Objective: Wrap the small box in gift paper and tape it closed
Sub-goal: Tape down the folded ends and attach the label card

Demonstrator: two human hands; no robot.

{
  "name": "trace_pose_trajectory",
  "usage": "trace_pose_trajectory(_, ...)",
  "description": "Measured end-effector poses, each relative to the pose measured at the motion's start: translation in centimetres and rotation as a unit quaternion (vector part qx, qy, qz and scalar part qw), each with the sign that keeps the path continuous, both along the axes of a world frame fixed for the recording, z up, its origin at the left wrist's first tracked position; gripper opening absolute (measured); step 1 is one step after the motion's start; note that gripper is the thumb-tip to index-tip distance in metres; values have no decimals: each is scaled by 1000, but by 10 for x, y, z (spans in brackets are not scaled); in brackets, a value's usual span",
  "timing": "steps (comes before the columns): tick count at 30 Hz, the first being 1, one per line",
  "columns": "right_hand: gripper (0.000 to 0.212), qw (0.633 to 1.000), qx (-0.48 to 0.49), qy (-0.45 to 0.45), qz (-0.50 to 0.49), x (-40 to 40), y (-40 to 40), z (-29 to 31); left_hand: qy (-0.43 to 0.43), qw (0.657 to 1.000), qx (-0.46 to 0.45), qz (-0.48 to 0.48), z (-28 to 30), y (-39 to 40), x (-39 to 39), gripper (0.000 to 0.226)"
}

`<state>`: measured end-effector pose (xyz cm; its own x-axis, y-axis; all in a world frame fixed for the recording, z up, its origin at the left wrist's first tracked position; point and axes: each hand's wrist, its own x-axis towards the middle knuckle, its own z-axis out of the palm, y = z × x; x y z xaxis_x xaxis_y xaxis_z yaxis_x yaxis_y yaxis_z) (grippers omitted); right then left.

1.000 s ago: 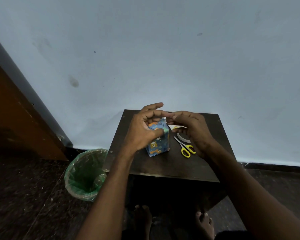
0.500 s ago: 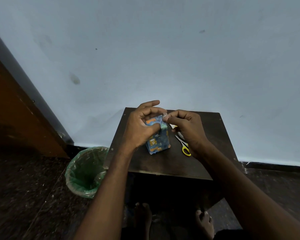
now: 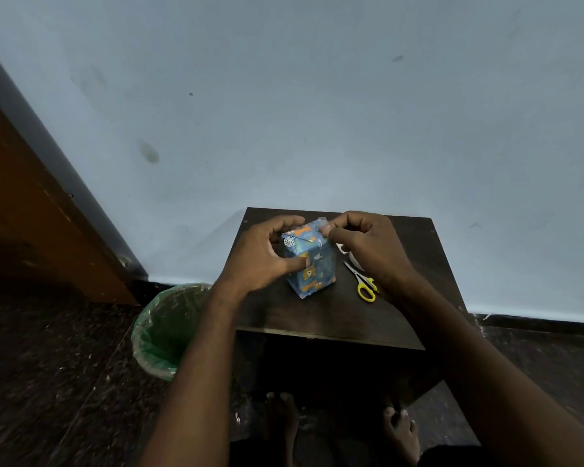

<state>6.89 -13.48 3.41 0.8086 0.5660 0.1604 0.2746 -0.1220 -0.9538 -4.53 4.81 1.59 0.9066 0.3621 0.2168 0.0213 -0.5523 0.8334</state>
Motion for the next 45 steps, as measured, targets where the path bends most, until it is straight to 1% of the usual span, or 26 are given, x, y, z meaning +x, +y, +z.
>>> trace_pose_trajectory(1,13,1000,2,-25,-18,-3,1,0,-4,999,21,25,0,-3,1,71)
trace_pose_trajectory(3,12,992,-3,-107,-67,-10,3,-1,-15,996,66,64,-4,-7,3,81)
trace_pose_trajectory(4,12,988,-5,-133,-77,-12,5,-2,-20,994,82,76,-6,-10,5,87)
trace_pose_trajectory(5,13,988,-4,-136,-68,-13,6,-2,-26,992,89,80,-9,-12,6,91)
trace_pose_trajectory(6,14,992,-1,-118,-47,-14,8,-2,-32,992,94,74,-10,-15,7,93)
trace_pose_trajectory(8,14,999,6,-45,-10,-15,11,-2,-36,993,101,53,-11,-19,7,91)
trace_pose_trajectory(10,12,1000,12,3,1,-14,11,-2,-25,995,89,33,-10,-20,4,90)
trace_pose_trajectory(12,9,1000,5,11,1,-12,10,-3,-16,998,47,26,-9,-19,2,81)
trace_pose_trajectory(15,11,1000,-7,20,-8,-11,8,-4,-20,999,-43,21,-1,-16,0,48)
trace_pose_trajectory(17,12,999,-11,25,-16,-13,9,-5,-35,997,-55,49,2,-15,0,22)
trace_pose_trajectory(18,12,999,-12,29,-20,-14,10,-5,-44,996,-40,68,3,-15,0,15)
trace_pose_trajectory(20,13,999,-15,32,-28,-18,11,-5,-52,994,-23,90,3,-16,0,14)
trace_pose_trajectory(22,14,999,-23,25,-35,-23,12,-5,-57,993,-36,96,3,-15,1,15)
trace_pose_trajectory(26,15,999,-23,15,-35,-25,13,-6,-55,991,-59,105,5,-16,2,26)
trace_pose_trajectory(29,15,999,-23,12,-34,-25,14,-6,-49,991,-71,104,8,-18,2,29)
trace_pose_trajectory(39,16,1000,-13,-4,-22,-25,14,-11,-55,988,-126,70,4,-12,5,9)
trace_pose_trajectory(42,18,999,-18,-16,-23,-25,14,-11,-58,986,-133,76,3,-10,8,7)
trace_pose_trajectory(45,10,999,-19,-21,-15,-24,13,-12,-61,985,-139,82,3,-10,11,7)
